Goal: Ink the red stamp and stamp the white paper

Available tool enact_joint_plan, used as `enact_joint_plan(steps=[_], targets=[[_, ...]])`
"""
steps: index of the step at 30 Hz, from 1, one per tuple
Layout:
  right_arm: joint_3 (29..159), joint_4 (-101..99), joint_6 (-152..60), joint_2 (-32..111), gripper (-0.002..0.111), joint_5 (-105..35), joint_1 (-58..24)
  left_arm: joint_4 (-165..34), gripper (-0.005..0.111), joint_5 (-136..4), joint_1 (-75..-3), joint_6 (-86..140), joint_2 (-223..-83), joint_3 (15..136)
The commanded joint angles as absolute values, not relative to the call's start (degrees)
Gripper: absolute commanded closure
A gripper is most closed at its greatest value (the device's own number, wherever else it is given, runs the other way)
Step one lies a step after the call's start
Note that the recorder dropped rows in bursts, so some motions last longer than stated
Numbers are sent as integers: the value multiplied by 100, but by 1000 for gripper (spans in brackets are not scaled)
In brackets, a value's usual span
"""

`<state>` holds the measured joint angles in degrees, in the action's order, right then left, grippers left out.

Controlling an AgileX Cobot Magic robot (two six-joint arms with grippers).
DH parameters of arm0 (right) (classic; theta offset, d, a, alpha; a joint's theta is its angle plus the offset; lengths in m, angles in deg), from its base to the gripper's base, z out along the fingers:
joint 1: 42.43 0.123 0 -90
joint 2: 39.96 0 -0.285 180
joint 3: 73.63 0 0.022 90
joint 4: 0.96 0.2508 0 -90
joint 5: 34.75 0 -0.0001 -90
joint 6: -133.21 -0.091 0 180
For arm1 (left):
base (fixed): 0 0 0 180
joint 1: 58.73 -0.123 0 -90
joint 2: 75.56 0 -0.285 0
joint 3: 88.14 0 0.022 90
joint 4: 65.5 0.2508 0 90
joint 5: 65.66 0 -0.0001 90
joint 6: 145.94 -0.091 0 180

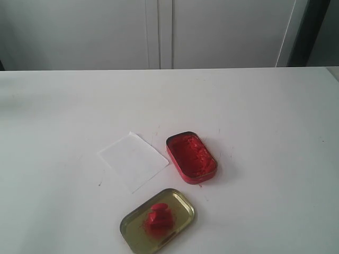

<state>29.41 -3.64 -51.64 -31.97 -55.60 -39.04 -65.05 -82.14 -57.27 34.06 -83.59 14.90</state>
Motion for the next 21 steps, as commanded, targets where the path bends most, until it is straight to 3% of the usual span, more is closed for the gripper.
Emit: enact_joint_plan(steps=[1,5,21], targets=[[2915,-377,-5166,-3217,108,-5479,-3901,-6498,107,-8594,-5741,3406,-8334,1464],[2915,-377,-5166,-3217,108,-5479,-3901,-6498,107,-8427,-5741,3406,-8334,1579],[2915,-377,-5166,-3217,108,-5479,-3901,-6498,107,-4126,-5741,3081,-8334,3783]])
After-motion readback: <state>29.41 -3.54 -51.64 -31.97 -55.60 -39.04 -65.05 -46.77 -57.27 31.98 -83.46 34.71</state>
